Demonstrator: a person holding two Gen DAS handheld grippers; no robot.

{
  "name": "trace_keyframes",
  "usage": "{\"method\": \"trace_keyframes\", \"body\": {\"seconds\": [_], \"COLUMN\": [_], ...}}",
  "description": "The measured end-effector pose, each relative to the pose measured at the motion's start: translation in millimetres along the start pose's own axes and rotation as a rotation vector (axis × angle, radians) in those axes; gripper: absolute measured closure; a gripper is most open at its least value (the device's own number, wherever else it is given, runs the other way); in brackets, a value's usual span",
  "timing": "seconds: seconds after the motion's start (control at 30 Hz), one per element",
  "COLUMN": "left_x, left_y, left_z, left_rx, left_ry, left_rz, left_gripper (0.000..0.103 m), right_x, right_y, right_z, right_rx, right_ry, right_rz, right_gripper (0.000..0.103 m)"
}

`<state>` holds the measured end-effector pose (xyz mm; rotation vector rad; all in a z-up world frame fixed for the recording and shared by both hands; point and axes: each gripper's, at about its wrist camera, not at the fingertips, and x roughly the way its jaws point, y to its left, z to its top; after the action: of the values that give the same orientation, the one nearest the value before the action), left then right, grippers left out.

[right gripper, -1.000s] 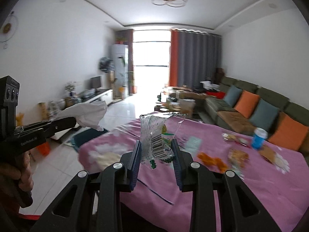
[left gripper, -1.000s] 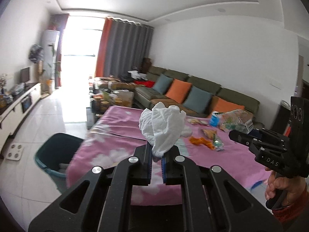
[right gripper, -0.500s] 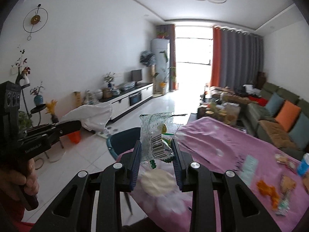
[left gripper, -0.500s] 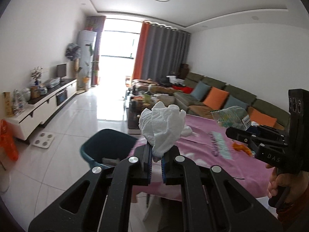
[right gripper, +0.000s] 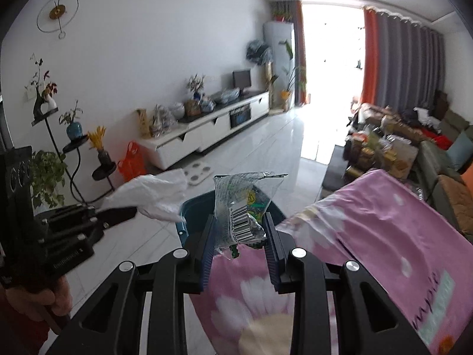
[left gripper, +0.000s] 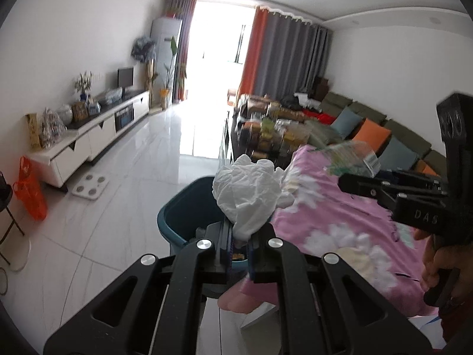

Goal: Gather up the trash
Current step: 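Carry the plastic bag and clear wrapper to the teal bin and open both tools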

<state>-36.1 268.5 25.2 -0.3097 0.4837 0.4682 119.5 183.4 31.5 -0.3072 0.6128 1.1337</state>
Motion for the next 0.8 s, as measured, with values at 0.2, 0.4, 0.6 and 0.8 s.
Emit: {"method": "trace_keyframes", "body": {"seconds": [0.2, 0.4, 0.6, 0.8], "left_x": [73.4, 143.9, 197.7, 237.1], "left_y": [16.7, 18.5, 21.3, 19.6], "left_z": [-2.6, -8.7, -10.1, -6.6], "left_rx": [-0.027, -0.031, -0.028, -0.031], "left_ry": [0.089, 0.168, 0.222, 0.256], "left_rz": [0.042, 0.053, 0.064, 0.079], "left_gripper": [0.095, 0.095, 0.094, 0.09], "right_x": [59.7, 115.0, 159.9, 187.3], "right_y": [2.5, 0.0, 0.2, -0.8], "right_z": [20.2, 26.7, 25.7, 25.8], "right_rx": [-0.027, -0.051, -0.052, -0.068], "right_ry": [0.109, 0.226, 0.331, 0.421], "right_rz": [0.032, 0.036, 0.045, 0.056], "right_gripper": [0.074, 0.074, 0.074, 0.07]}}
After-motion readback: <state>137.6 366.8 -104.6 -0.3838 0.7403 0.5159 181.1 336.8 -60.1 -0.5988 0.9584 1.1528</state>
